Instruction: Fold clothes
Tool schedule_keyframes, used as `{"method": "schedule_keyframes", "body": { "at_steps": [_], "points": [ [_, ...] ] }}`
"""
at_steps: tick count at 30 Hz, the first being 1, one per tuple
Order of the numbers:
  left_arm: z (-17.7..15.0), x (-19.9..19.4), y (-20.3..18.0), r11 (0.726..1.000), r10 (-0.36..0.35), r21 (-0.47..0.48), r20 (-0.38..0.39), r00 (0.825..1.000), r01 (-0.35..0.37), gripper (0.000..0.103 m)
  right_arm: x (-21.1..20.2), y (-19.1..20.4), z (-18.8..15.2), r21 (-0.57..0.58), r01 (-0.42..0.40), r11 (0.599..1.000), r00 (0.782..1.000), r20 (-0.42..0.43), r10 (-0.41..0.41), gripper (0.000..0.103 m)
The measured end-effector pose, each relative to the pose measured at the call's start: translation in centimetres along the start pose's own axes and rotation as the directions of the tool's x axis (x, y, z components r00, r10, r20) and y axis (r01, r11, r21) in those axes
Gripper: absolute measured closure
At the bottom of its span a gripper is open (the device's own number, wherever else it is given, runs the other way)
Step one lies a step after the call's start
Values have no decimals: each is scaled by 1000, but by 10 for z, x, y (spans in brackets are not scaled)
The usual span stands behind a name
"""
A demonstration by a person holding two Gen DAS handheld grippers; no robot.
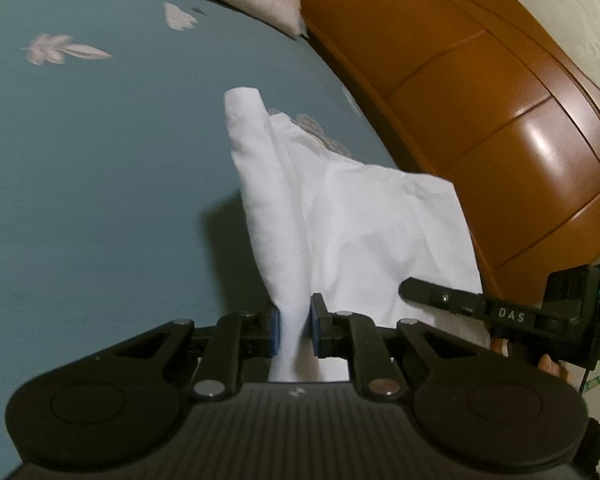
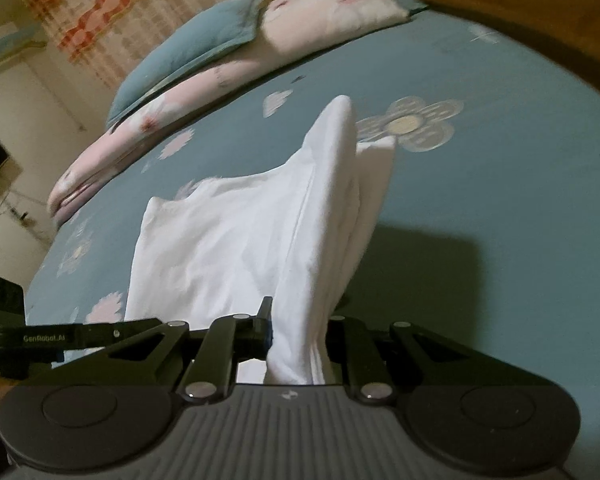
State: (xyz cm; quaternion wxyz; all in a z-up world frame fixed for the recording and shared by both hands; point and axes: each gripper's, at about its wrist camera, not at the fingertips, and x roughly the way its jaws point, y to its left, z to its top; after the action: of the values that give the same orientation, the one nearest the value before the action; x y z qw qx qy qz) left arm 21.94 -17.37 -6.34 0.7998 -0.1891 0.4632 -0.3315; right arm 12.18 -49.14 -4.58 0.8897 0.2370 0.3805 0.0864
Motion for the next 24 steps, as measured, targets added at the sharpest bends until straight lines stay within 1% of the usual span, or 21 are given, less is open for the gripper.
{"method": "schedule_keyframes", "body": {
  "at_steps": [6,12,14,18,24],
  "points": [
    [10,52,-29,999,-25,36,-50,998,27,90,-17,-45,6,17,98,995,995,25,-98,87],
    [21,85,-39,998,-21,52,-50,999,23,91,-14,-81,7,56,179,982,983,37,-181,87],
    [23,89,-40,998,-12,61,-50,999,15,91,-8,-91,7,77,173,982,984,33,-176,87],
    [22,95,-31,999,1,53,-66,998,3,91,2,-102,9,74,188,979,982,19,-190,87],
    [19,102,-25,1000,-7,23,-78,997,9,91,4,-93,22,-49,204,978,979,25,-203,87]
  ]
}}
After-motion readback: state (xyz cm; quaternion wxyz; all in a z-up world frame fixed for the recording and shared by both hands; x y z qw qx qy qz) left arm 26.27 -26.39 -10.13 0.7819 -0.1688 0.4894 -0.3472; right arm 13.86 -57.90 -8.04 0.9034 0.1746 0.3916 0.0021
